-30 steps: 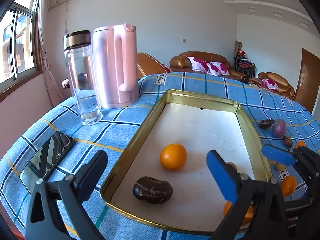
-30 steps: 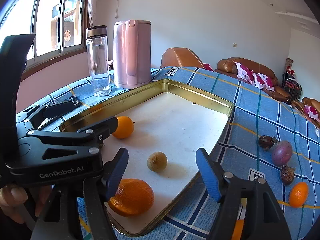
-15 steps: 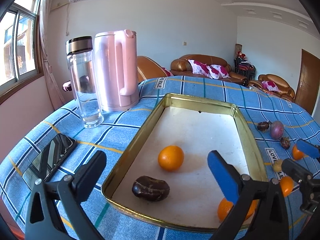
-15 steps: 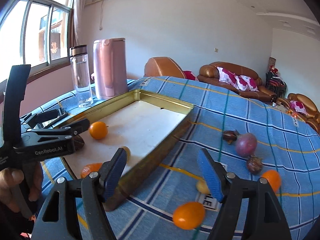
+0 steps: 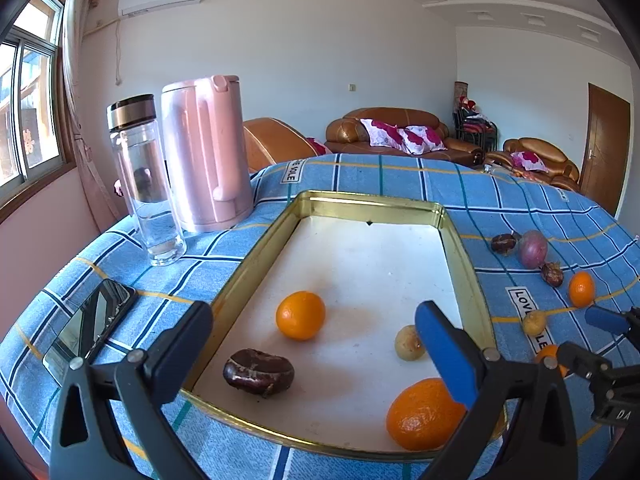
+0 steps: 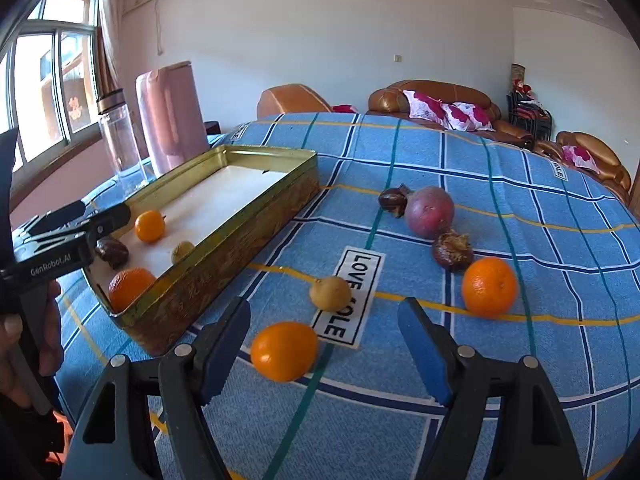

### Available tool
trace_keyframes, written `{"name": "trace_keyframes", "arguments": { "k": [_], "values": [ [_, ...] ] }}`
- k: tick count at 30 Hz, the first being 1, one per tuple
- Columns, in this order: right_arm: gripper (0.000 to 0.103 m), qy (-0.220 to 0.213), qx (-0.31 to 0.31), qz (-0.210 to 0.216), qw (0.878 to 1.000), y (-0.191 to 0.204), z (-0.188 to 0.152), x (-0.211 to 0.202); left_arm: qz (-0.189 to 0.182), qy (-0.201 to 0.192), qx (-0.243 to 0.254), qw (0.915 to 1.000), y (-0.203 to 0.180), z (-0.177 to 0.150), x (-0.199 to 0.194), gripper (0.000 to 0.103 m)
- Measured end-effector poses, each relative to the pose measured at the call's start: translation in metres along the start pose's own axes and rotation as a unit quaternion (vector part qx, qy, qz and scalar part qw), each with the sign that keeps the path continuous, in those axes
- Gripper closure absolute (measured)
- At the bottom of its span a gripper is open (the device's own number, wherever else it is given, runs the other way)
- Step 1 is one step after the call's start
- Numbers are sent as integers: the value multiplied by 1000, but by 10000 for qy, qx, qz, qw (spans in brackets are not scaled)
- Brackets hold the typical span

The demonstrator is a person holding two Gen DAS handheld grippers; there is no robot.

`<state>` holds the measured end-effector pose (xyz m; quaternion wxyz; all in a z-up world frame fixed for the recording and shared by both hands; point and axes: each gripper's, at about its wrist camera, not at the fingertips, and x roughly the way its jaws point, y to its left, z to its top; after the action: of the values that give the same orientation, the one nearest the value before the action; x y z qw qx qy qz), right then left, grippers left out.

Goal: Organize fruits
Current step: 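Grasp an orange on the tablecloth with the right gripper while the left gripper moves toward another orange, then grasp a second orange with the left gripper while the right gripper lifts its orange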

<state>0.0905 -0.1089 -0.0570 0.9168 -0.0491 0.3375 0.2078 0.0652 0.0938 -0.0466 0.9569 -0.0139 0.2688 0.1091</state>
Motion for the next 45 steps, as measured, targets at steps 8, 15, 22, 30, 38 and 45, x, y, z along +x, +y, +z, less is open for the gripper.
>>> {"name": "trace_keyframes", "arguments": {
  "k": [8, 15, 22, 30, 38, 45],
  "values": [
    [51, 666, -282, 156, 9973, 13, -11, 25, -94, -38, 115, 9999, -9, 0, -7, 0],
    [62, 481, -274, 275, 9981, 11, -15, 14, -256, -121, 370, 9989, -33, 3, -15, 0],
    [63, -117, 202, -538, 9983, -38, -2, -15, -519, -162, 757, 9957, -81, 10, -21, 0],
    [63, -370, 530, -1501, 9866, -108, 4, -32, -1021, -51, 1111, 9885, -158, 21, -15, 0],
    [63, -288, 755, -2037, 9757, -156, -3, -30, -1565, 240, 1511, 9758, -239, 17, 1, 0],
    [63, -198, 1046, -2329, 9667, -188, -8, -33, -1704, 335, 1733, 9694, -280, 14, 13, 2]
  ]
}}
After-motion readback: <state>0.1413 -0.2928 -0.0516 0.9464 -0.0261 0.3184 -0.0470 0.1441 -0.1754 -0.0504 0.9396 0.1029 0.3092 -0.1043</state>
